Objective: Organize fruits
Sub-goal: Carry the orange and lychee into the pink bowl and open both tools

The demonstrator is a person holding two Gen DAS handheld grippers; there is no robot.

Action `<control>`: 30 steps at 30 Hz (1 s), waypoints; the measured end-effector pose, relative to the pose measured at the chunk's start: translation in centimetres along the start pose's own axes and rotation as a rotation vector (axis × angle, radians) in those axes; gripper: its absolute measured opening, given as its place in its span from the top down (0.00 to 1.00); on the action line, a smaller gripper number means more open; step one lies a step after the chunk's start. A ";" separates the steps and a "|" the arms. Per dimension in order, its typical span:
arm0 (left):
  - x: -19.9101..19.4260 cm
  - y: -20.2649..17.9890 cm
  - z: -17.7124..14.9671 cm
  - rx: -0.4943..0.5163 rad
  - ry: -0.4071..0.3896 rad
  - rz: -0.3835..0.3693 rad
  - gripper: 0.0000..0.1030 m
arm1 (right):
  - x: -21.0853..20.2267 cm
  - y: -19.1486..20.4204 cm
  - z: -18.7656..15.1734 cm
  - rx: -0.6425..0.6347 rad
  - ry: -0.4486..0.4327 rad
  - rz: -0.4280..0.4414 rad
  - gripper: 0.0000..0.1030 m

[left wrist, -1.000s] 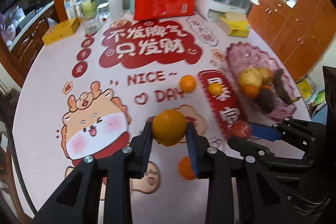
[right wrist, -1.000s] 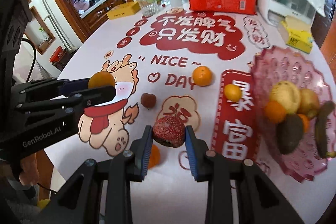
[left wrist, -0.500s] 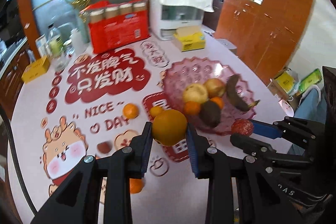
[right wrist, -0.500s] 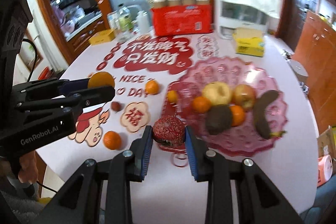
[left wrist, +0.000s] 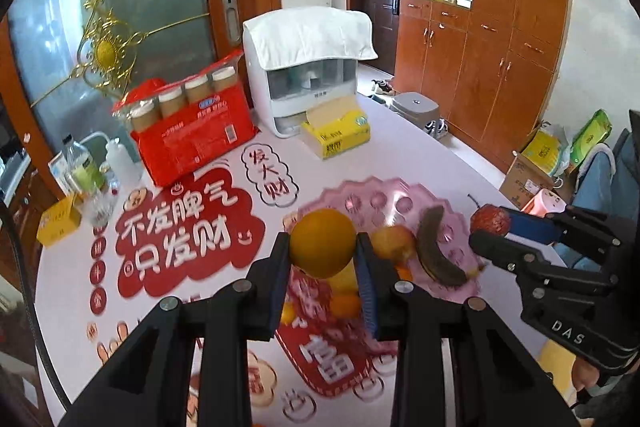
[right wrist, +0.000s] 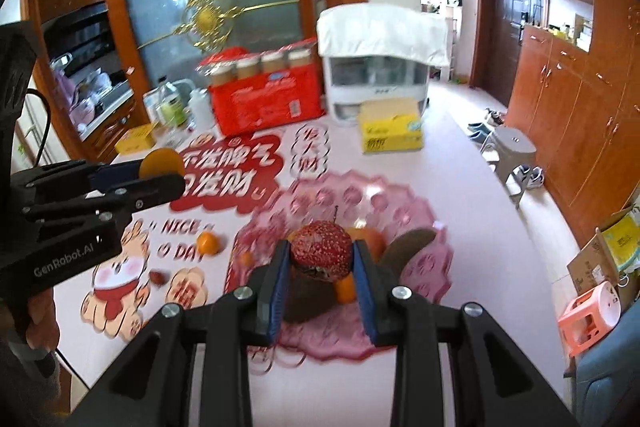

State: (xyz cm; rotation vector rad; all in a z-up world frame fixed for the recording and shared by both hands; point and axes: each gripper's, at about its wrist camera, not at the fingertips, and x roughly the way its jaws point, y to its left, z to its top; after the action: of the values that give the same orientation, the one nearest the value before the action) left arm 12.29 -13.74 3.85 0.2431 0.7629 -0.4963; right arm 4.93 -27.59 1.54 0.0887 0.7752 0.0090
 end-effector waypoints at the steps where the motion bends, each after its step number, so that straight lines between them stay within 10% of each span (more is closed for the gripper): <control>1: 0.7 0.1 0.5 0.001 0.007 0.000 0.71 | 0.5 -0.3 0.5 0.003 0.000 -0.002 0.70; 18: 18.8 0.7 -0.5 0.032 0.281 -0.020 0.71 | 14.8 -1.7 -0.1 0.011 0.240 -0.021 0.70; 30: 22.1 0.8 -2.3 0.063 0.339 -0.032 0.62 | 17.1 -1.3 -1.5 -0.059 0.254 -0.022 0.56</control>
State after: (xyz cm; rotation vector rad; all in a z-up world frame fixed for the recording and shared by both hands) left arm 24.90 -19.72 -13.51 0.3797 1.0831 -0.5165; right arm 16.07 -28.06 -11.59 0.0227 1.0286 0.0221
